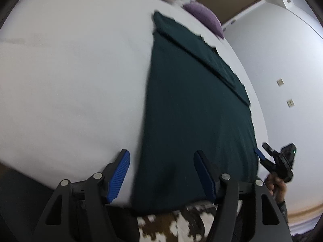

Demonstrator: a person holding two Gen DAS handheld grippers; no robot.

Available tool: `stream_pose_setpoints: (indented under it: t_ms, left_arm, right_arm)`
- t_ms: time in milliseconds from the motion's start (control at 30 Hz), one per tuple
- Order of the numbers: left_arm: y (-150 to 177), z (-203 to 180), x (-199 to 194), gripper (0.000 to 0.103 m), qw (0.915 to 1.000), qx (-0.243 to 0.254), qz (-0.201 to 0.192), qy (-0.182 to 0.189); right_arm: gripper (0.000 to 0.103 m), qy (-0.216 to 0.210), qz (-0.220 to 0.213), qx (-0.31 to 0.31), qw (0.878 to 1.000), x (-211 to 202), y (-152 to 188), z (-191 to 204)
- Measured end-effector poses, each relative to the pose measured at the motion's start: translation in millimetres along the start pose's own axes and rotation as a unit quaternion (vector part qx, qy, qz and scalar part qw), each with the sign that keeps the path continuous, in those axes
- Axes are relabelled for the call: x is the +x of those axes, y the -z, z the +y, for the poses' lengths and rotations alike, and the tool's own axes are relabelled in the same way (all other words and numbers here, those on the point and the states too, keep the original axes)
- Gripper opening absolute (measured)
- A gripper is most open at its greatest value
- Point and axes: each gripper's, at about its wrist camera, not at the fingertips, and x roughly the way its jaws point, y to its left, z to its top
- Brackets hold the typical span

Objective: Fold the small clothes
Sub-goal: 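Open the right gripper and move both grippers to the sweater hem, then grasp the sweater hem with the left gripper while the right gripper grasps the hem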

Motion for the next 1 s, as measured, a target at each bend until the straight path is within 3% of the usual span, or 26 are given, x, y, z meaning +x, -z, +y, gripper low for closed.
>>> stream_pose_setpoints:
  t_ms: [200,367,600,800,933,1000]
  left_arm:
    - [10.6,-6.6,8.3,0.062,0.9991,0.014,0.039,0.012]
    - [6.1,0.9,11.4,0.039,0.9988,0.0,0.046,0.015]
    - [6.7,0.8,13.6,0.038,0.9987,0.006,0.048,0.012]
    - [8.7,-3.8,14.5,0.036,0.9985,0.014,0.052,0.005]
    - [13.4,-4.0,14.6,0.02,0.998,0.024,0.058,-0.011]
    - [13.9,-1.9,13.8,0.018,0.9981,0.022,0.057,-0.013]
  right_arm:
    - [0.059,-0.009,0.009,0.004,1.0,-19.7,14.5,-17.2]
    - [0.058,0.002,0.016,0.004,1.0,-34.6,14.0,-28.7]
    - [0.058,0.04,0.026,0.02,0.999,-65.7,15.8,-52.9]
    - [0.056,0.059,0.063,0.039,0.995,-72.6,24.7,-75.5]
    - [0.055,0.066,0.091,0.038,0.993,-73.7,28.0,-79.0]
    - [0.054,0.074,0.11,0.036,0.99,-72.8,30.5,-78.9]
